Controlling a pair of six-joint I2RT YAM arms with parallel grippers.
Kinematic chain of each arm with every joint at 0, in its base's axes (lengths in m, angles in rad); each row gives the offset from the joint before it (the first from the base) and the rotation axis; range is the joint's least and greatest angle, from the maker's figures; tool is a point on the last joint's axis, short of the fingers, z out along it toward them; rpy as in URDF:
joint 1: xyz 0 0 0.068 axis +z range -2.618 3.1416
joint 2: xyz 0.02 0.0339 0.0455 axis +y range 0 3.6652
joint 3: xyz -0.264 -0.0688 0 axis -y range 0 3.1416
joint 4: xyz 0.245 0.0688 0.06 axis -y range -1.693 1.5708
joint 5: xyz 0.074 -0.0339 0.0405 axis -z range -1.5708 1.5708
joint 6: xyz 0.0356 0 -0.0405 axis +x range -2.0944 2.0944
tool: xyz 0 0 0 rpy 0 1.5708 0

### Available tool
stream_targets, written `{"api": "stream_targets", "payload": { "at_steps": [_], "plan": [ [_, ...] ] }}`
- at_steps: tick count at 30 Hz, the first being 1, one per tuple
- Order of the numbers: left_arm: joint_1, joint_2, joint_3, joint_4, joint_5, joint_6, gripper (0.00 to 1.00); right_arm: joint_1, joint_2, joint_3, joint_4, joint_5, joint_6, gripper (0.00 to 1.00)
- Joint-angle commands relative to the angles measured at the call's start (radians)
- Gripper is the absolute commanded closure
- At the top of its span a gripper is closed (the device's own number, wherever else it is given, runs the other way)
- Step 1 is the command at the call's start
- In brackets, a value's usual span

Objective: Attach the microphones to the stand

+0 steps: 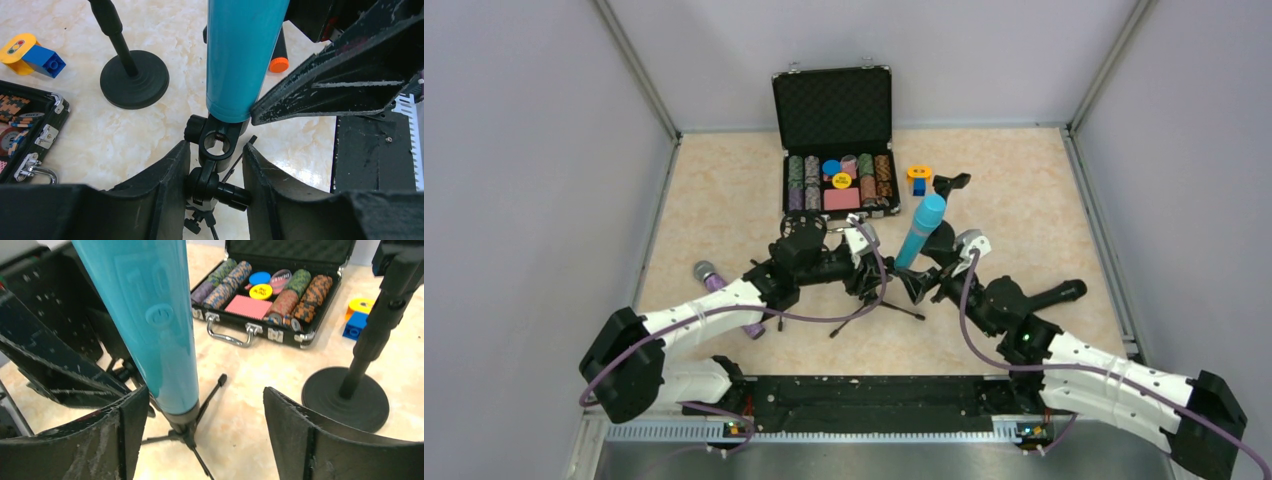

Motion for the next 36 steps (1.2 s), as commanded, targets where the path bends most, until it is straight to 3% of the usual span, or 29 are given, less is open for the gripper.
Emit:
{"api": "stream_targets", "payload": {
  "at_steps": [1,7,10,15,21,29,36],
  "plan": [
    [-0.006,-0.038,0.001,-0.003,0.006,-0.049,0.66,0.012,-0.048,0.019,-0.103,0.009,0.029,0.16],
    [-0.006,-0.088,-0.002,0.011,0.002,-0.055,0.39,0.012,-0.119,0.008,-0.145,-0.008,0.054,0.02],
    [-0.005,-0.124,-0.005,0.029,-0.014,-0.093,0.25,0.012,-0.139,0.004,-0.19,-0.014,0.065,0.01],
    [-0.003,-0.174,-0.018,0.083,-0.055,-0.121,0.11,0.01,-0.167,-0.015,-0.234,-0.045,0.102,0.01],
    [0.01,-0.182,-0.007,0.042,-0.049,-0.029,0.07,-0.04,-0.182,-0.049,-0.239,-0.181,0.164,0.01],
    [0.055,-0.156,-0.001,-0.01,0.128,0.134,0.06,-0.205,-0.163,-0.114,-0.182,-0.507,0.264,0.01],
    [0.06,-0.117,-0.002,-0.019,0.213,0.257,0.03,-0.215,-0.082,-0.125,-0.128,-0.584,0.268,0.01]
  ]
}}
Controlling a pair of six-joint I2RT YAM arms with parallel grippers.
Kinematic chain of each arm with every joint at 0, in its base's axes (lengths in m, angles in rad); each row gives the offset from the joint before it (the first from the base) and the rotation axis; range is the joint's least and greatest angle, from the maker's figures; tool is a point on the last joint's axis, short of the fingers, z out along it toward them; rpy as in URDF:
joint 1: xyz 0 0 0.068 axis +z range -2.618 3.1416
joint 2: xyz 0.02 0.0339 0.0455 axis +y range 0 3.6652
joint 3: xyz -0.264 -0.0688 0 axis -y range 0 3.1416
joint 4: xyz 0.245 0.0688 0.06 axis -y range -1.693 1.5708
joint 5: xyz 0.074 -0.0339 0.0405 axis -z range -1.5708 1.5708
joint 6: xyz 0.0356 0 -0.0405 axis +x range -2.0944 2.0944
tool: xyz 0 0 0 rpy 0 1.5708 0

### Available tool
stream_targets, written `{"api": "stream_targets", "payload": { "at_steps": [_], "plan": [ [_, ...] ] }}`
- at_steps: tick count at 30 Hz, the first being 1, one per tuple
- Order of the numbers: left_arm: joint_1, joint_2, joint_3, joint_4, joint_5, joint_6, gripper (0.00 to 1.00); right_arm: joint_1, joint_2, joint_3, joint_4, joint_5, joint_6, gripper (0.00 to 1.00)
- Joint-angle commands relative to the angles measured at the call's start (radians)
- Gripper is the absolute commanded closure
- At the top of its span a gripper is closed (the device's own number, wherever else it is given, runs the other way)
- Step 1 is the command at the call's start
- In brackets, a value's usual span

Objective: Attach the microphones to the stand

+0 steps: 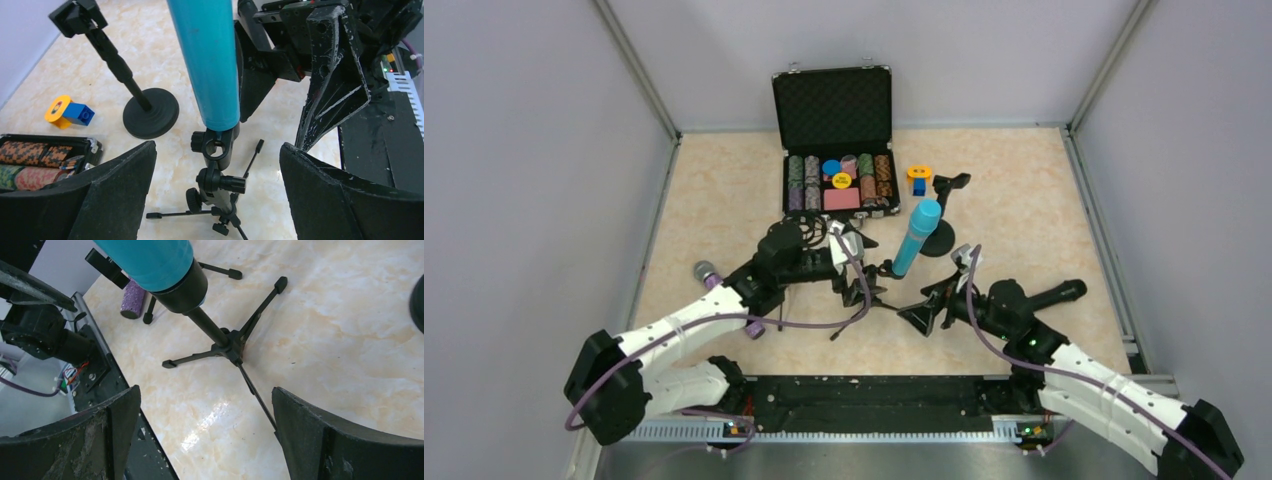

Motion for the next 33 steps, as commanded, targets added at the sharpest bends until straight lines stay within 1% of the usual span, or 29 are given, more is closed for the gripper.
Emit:
{"api": "stream_targets", "payload": {
  "at_steps": [1,4,9,12,17,18,21,23,25,26,27,31,33],
  "plan": [
    [0.005,0.031,0.011,0.004,0.086,0.102,0.02,-0.01,0.045,0.007,0.094,-0.097,0.015,0.01],
    [0.005,0.068,0.034,-0.018,0.099,0.113,0.03,-0.01,0.064,0.013,0.099,-0.107,0.006,0.02],
    [0.005,0.109,0.048,-0.008,0.106,0.118,0.06,-0.01,0.058,0.012,0.086,-0.102,-0.001,0.02],
    [0.005,0.127,0.058,-0.004,0.093,0.105,0.12,-0.01,0.051,0.01,0.076,-0.092,-0.009,0.02],
    [0.005,0.137,0.063,0.014,0.11,0.097,0.23,-0.01,0.06,0.009,0.086,-0.087,-0.013,0.02],
    [0.005,0.136,0.061,0.019,0.111,0.094,0.26,-0.009,0.064,0.009,0.089,-0.089,-0.012,0.02],
    [0.005,0.147,0.061,0.02,0.109,0.094,0.4,-0.01,0.074,0.008,0.096,-0.091,-0.011,0.02],
    [0.005,0.153,0.064,0.011,0.106,0.096,0.44,-0.01,0.07,0.01,0.095,-0.091,-0.011,0.02],
    [0.005,0.158,0.064,0.004,0.107,0.096,0.46,-0.01,0.061,0.011,0.087,-0.089,-0.016,0.02],
    [0.005,0.161,0.062,0.004,0.109,0.097,0.49,-0.01,0.06,0.013,0.083,-0.088,-0.018,0.02],
    [0.005,0.163,0.063,0.004,0.111,0.1,0.54,-0.01,0.058,0.014,0.078,-0.087,-0.022,0.02],
    [0.005,0.166,0.07,0.002,0.111,0.1,0.8,-0.01,0.058,0.017,0.07,-0.089,-0.031,0.02],
    [0.005,0.163,0.075,0.005,0.113,0.098,0.95,-0.01,0.058,0.012,0.073,-0.086,-0.038,0.02]
  ]
}}
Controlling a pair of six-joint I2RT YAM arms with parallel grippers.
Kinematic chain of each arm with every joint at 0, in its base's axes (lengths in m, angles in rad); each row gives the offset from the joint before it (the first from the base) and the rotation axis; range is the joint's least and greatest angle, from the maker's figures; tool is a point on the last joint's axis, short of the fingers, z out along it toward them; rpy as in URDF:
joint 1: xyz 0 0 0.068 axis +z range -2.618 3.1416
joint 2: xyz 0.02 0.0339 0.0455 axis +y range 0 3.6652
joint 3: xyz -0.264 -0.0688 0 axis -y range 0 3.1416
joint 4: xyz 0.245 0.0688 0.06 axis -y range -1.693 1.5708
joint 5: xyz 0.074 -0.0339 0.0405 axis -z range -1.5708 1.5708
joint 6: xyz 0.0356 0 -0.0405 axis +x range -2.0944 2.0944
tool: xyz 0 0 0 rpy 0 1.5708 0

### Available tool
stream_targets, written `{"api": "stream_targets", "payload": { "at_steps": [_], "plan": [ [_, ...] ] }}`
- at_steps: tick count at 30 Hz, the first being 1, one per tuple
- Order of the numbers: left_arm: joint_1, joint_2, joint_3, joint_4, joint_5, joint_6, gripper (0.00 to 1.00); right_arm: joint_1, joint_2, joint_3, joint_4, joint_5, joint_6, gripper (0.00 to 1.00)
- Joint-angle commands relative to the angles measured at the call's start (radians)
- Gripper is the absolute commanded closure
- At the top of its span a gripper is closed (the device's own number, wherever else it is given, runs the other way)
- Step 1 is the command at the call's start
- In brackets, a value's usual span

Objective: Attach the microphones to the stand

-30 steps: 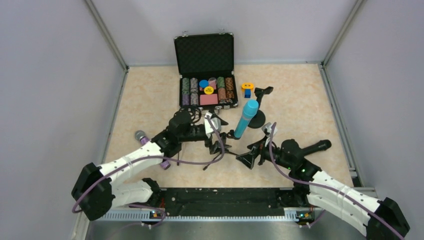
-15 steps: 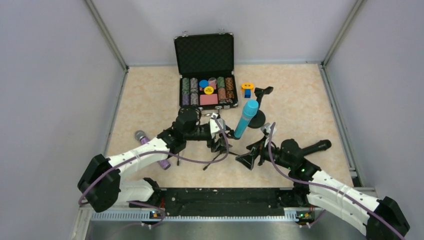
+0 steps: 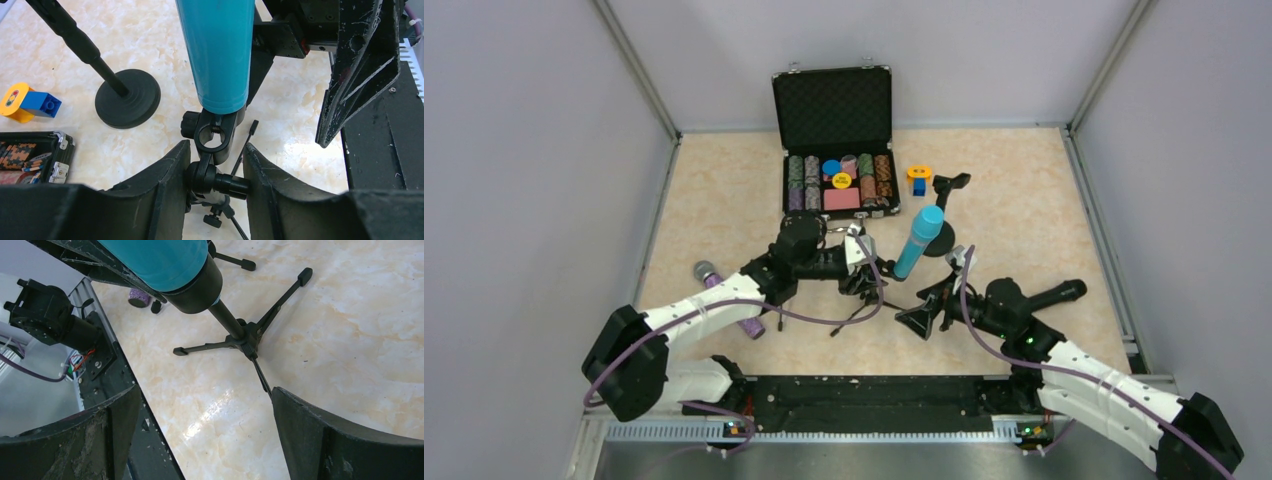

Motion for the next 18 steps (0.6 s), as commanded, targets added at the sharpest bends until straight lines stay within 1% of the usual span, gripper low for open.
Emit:
{"api": "stream_targets", "payload": {
  "at_steps": [1,4,8,18],
  "plan": [
    [-0.002,0.005,0.045,0.036,0.026,-0.001,1.0,-0.009,-0.01,0.01,0.031,-0.002,-0.032,0.02],
    [-0.001,-0.003,0.051,0.042,0.025,-0.013,1.0,-0.009,-0.017,-0.001,0.034,-0.002,-0.058,0.01],
    [-0.001,-0.031,0.044,0.092,-0.005,-0.079,1.0,-0.009,-0.023,-0.011,0.048,0.009,-0.099,0.01],
    [-0.003,-0.127,0.032,0.185,-0.093,-0.194,1.0,-0.008,-0.018,-0.005,0.133,0.015,-0.123,0.01]
  ]
}}
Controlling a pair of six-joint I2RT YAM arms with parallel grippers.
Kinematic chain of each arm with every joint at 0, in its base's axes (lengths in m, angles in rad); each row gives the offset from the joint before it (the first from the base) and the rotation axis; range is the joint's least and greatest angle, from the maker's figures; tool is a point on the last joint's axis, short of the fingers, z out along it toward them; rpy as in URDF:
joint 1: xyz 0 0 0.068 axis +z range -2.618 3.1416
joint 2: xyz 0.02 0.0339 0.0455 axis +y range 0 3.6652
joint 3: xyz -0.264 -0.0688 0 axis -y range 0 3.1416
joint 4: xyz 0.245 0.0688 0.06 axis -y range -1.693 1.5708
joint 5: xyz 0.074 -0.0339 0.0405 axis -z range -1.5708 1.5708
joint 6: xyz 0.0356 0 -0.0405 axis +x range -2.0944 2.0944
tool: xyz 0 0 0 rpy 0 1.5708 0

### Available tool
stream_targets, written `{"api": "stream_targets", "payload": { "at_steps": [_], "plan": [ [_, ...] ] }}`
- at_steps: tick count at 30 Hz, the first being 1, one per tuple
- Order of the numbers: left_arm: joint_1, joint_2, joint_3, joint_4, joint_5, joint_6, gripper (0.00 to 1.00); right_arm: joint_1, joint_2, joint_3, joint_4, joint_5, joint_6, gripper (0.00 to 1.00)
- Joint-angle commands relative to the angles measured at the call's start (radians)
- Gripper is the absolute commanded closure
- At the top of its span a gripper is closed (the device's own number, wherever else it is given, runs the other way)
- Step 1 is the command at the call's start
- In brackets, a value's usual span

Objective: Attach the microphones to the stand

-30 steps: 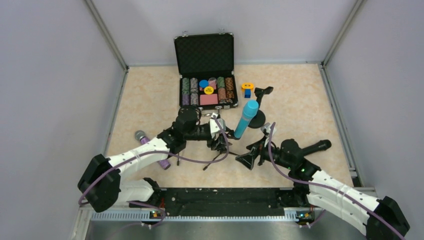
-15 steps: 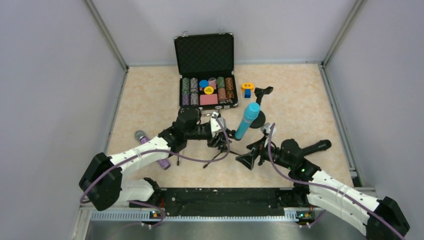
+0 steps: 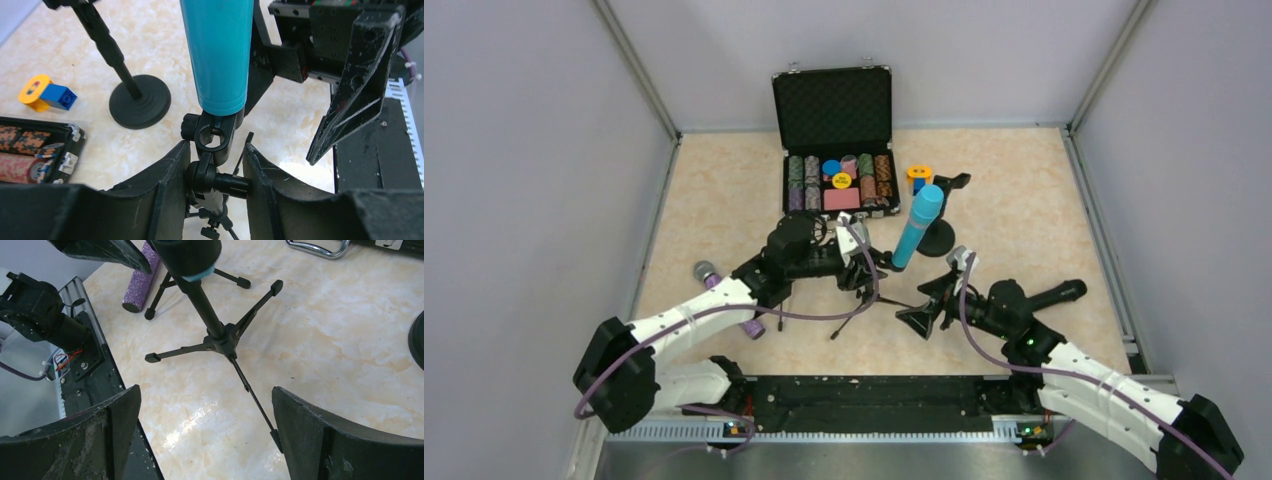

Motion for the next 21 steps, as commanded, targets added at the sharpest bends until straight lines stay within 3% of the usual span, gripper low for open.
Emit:
{"api": "stream_targets", "payload": {
  "at_steps": [1,9,21],
  "plan": [
    [-0.002,-0.075,0.029,0.179,-0.032,-0.073,1.0,-0.007,-0.004,0.011,0.097,0.006,-0.032,0.01],
    [-0.006,-0.087,0.033,0.29,-0.062,-0.178,1.0,0.031,0.045,0.045,0.181,0.036,-0.057,0.02],
    [-0.048,-0.068,0.133,0.232,-0.12,-0.36,1.0,0.075,0.21,0.09,0.37,0.115,-0.093,0.05]
  ]
}}
